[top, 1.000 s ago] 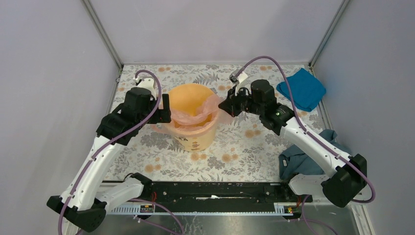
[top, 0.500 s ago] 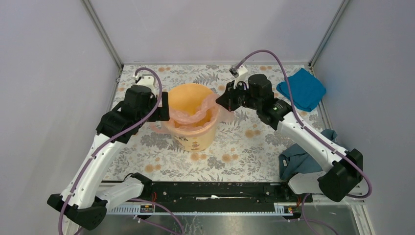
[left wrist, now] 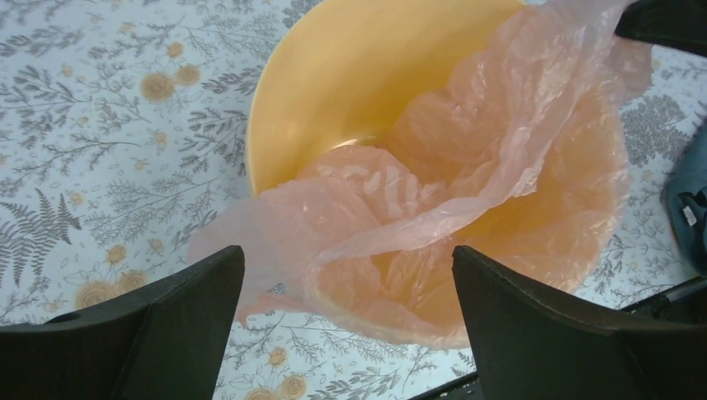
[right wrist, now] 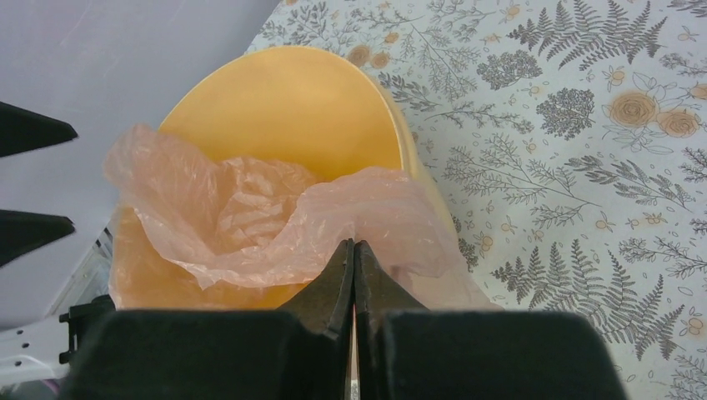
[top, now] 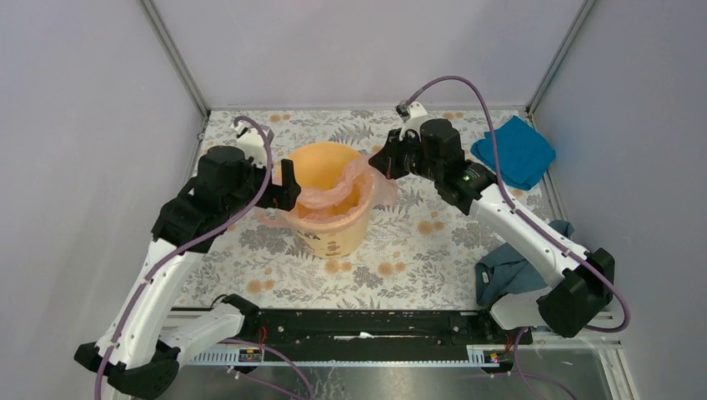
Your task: Put the trash bags into the trash bin
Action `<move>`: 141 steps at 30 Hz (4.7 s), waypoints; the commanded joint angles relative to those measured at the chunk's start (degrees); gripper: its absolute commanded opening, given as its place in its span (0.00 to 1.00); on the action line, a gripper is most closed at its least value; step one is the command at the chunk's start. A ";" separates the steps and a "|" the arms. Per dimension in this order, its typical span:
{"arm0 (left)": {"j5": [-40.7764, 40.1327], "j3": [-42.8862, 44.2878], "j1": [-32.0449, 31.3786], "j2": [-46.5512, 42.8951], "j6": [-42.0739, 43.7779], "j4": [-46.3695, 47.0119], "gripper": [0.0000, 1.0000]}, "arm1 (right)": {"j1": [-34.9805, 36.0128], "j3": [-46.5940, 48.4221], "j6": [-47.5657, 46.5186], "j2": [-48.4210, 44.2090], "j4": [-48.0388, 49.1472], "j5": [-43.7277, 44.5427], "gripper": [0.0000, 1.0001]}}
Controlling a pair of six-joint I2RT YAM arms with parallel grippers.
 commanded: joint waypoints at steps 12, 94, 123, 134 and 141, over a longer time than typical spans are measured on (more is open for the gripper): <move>-3.18 -0.86 0.23 3.96 1.16 3.59 0.93 | -0.09 8.68 6.81 5.21 0.83 7.21 0.00; 8.55 -18.64 14.02 1.70 -24.52 28.88 0.10 | -5.70 4.63 11.71 18.60 16.18 -5.31 0.00; 11.34 -27.44 17.61 -10.23 -28.49 28.48 0.40 | -6.92 2.12 16.07 20.55 16.58 1.82 0.00; 7.43 -26.24 17.63 -11.59 -28.24 25.41 0.37 | -6.89 3.11 15.49 19.71 17.20 -0.83 0.00; 7.24 -25.70 17.63 -10.87 -28.39 26.50 0.56 | -6.90 3.33 14.81 19.71 16.97 -1.76 0.00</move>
